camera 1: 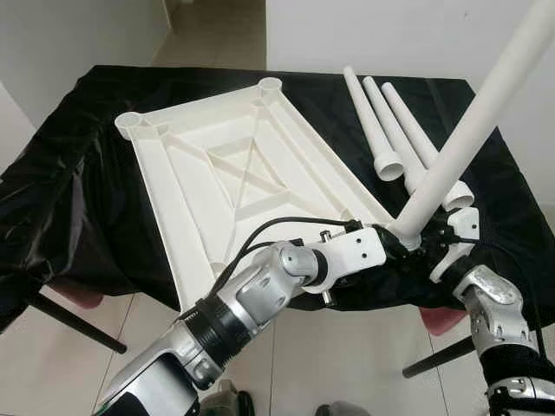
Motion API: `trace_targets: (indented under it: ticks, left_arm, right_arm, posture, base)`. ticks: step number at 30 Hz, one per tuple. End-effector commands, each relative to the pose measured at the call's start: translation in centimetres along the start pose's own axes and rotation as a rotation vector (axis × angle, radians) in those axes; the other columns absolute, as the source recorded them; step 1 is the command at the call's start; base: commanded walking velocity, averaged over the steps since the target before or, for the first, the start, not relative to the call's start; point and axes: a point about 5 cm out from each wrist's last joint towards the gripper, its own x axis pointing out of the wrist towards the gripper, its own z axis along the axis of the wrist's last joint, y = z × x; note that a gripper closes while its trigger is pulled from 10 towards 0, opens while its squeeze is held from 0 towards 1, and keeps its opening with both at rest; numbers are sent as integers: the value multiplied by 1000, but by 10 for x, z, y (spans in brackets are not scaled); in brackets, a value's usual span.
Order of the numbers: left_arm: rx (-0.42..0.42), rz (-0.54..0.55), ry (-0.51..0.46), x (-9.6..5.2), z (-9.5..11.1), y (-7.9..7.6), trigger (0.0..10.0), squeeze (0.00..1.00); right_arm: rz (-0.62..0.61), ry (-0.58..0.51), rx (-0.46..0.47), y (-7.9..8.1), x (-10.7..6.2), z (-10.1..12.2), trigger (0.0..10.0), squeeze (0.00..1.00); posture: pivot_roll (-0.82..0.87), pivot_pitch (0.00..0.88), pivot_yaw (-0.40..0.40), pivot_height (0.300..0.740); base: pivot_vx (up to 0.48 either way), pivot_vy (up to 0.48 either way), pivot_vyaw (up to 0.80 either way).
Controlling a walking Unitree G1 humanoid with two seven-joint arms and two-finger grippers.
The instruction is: Building children table
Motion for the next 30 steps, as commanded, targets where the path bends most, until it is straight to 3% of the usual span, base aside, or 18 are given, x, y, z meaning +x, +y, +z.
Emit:
trace_targets:
  ticks: [1,11,12,13,21,30]
  left_arm:
    - [8,-81,-3,1,1,-4,10000,0]
    - [8,-80,-4,1,1,-3,10000,0]
    - [8,-79,-4,1,1,-3,10000,0]
    - [8,-78,-4,1,1,-3,10000,0]
    - [0,-75,-9,3,2,-4,10000,0]
    - [-7,-70,-13,3,3,-5,10000,0]
  right_arm:
    - [-23,45,22,-4,-11,-11,0,0]
    - [-44,26,36,-9,-13,-14,0,0]
    - [-55,32,38,-9,-13,-15,8863,0]
    - [-66,36,44,-8,-12,-15,10000,0]
    - [-217,0,154,1,-5,-20,10000,0]
    - [-315,0,152,24,6,-22,10000,0]
  posture:
    - [-84,73,72,740]
    - [-86,75,70,740]
    - [-87,75,68,740]
    - [-86,76,66,740]
    - [-85,83,48,740]
    - [-80,86,38,740]
  base:
    - [0,0,0]
    - [0,0,0]
    - [0,0,0]
    - [0,0,0]
    - [0,0,0]
    - [0,0,0]
